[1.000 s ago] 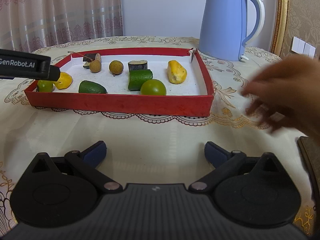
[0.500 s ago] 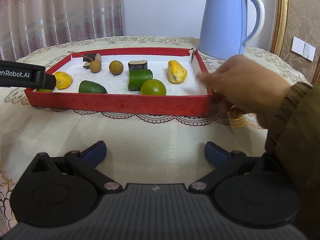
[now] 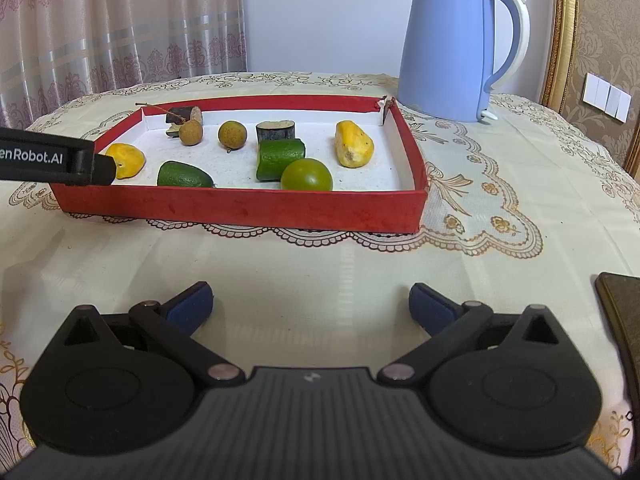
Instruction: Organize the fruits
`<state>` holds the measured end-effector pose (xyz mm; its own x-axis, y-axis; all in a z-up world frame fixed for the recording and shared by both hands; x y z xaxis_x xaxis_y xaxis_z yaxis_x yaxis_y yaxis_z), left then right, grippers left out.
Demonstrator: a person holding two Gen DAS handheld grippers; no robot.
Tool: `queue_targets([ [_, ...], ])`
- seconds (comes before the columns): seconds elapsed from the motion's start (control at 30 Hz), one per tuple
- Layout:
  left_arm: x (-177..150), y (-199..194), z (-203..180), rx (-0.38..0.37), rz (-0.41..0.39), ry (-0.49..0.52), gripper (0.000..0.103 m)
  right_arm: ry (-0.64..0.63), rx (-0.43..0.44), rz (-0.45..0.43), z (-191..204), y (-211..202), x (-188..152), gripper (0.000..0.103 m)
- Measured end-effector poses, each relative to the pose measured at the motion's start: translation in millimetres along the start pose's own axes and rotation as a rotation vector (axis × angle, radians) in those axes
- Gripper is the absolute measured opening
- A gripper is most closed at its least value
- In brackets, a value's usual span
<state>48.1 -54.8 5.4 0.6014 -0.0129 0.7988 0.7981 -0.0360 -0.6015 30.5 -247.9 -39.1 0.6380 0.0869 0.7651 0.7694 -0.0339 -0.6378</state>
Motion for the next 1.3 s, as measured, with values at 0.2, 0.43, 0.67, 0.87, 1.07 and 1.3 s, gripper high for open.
queue_targets([
  [0.2, -3.3, -0.3, -1.3, 0.001, 0.007, -0.004, 0.101, -0.001, -0.001, 0.000, 0.3, -0.1, 0.0, 0.103],
  [0.43, -5.1, -1.7, -2.2, 0.007, 0.005, 0.007, 0.101, 0.000, 0.000, 0.000, 0.3, -0.1, 0.0, 0.103],
  [0.67, -5.6, 1.0, -1.5, 0.007, 0.010, 0.002, 0.101, 0.000, 0.000, 0.000, 0.4, -0.1, 0.1, 0.103],
  [0.87, -6.8, 2.4, -1.1, 0.001, 0.017, 0.003, 0.101, 0.000, 0.000, 0.000, 0.6, -0.2, 0.1, 0.103],
  [1.07, -8.6, 5.0, -0.6, -0.001, 0.027, 0.002, 0.101, 0.000, 0.000, 0.000, 0.0, -0.3, 0.1, 0.103],
  [1.3, -10.3, 8.3, 1.3, 0.005, 0.036, 0.001, 0.101, 0.000, 0.000, 0.000, -0.2, -0.4, 0.1, 0.103],
])
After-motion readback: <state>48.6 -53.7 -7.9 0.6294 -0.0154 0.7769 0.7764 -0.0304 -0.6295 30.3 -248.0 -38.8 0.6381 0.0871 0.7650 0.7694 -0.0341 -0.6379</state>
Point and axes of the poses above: each gripper's, at about its wrist camera, not at the fingertips, and y roughly the way its jaws point, z to its left, x to its top, the point moved 1 cm from there along y, roughly the way its jaws point, and after that the axes turned 9 degrees about -x, right-handed, at the moved point
